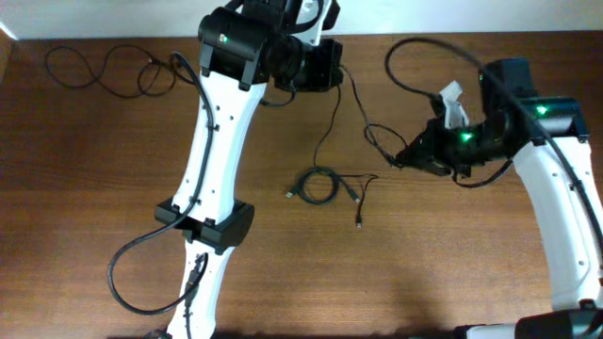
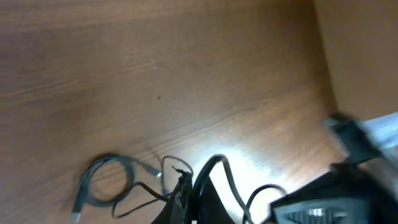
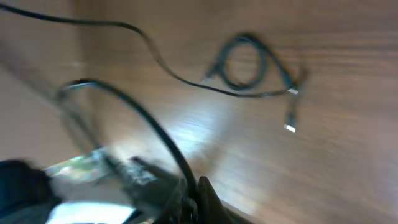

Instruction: Untangle cables

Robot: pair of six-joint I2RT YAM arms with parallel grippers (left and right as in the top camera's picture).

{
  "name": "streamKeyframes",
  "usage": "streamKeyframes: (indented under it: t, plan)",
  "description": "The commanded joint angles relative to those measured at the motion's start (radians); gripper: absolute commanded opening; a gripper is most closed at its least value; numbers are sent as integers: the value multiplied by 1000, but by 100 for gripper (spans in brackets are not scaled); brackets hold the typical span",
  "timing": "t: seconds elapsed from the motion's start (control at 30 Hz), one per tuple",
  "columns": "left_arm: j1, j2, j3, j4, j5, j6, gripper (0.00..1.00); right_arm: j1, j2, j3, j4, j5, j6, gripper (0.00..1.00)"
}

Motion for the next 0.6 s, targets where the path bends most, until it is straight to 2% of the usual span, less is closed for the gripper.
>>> streamKeyframes:
  t: [0.0, 0.17, 0.27, 0.43, 0.57]
  plan:
    - [13, -34, 8, -11, -25, 77, 0, -70, 3, -9, 39, -381, -135, 4]
    - [13, -34, 8, -11, -25, 77, 0, -132, 3, -9, 48, -647, -180, 4]
    - [13, -34, 8, -11, -25, 77, 0, -141, 3, -9, 49, -641, -180, 4]
    - [13, -34, 8, -11, -25, 77, 0, -135, 3, -9, 45, -494, -181, 4]
    - [13, -34, 8, -11, -24, 77, 2, -122, 3, -9, 47, -695, -311, 4]
